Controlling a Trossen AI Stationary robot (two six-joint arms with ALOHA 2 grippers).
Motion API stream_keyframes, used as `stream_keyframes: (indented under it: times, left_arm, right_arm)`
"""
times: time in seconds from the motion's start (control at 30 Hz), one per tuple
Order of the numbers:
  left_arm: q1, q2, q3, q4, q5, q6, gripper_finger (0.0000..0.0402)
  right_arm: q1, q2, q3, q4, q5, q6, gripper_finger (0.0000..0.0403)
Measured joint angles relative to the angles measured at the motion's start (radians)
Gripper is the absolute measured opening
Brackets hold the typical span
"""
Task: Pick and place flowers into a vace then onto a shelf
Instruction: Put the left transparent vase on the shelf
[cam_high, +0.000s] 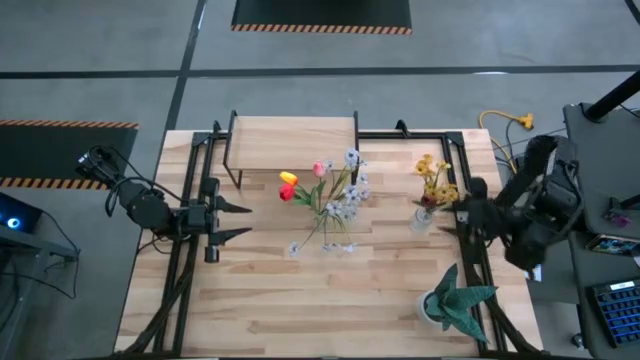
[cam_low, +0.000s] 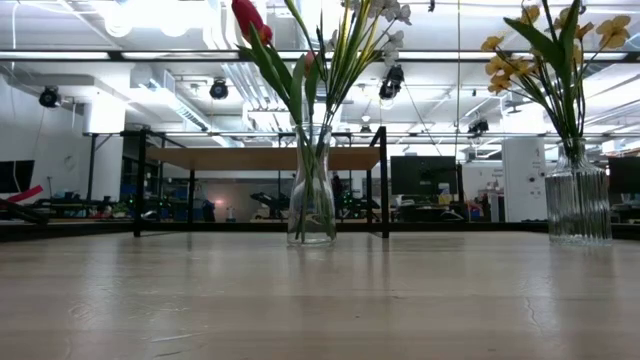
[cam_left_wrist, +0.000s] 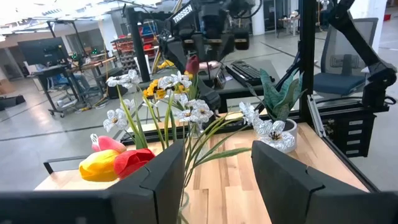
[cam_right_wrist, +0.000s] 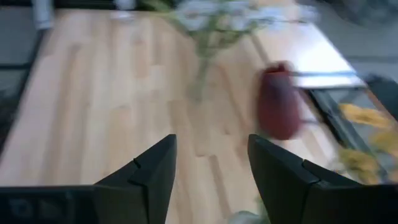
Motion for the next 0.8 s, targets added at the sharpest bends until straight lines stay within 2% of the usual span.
stream_keyframes:
  times: [0.07, 0.27, 0.37, 0.47, 0.6, 0.8]
  left_arm:
    - [0.000, 0.000, 0.000, -0.004, 0.000, -0.013, 0.0169]
    - [0.000, 0.000, 0.000, -0.004, 0.000, -0.019, 0.0169]
    - [0.000, 0.000, 0.000, -0.004, 0.000, -0.019, 0.0169]
    - [0.000, 0.000, 0.000, -0.004, 0.000, -0.019, 0.0169]
    - [0.000, 0.000, 0.000, -0.003, 0.000, -0.019, 0.0169]
    - [0.000, 0.010, 0.000, -0.003, 0.000, -0.019, 0.0169]
  right_arm:
    - [0.083, -0.012, -0.033, 0.030, 0.021, -0.008, 0.0185]
    - [0.324, -0.062, -0.124, 0.190, 0.189, -0.052, 0.0168]
    - [0.395, -0.088, -0.183, 0.295, 0.239, -0.080, 0.0160]
    - [0.423, -0.108, -0.246, 0.452, 0.244, -0.158, 0.0153]
    - [0.424, -0.113, -0.320, 0.748, 0.201, -0.391, 0.0149]
    - [0.424, -0.106, -0.465, 1.219, -0.014, -0.873, 0.0148]
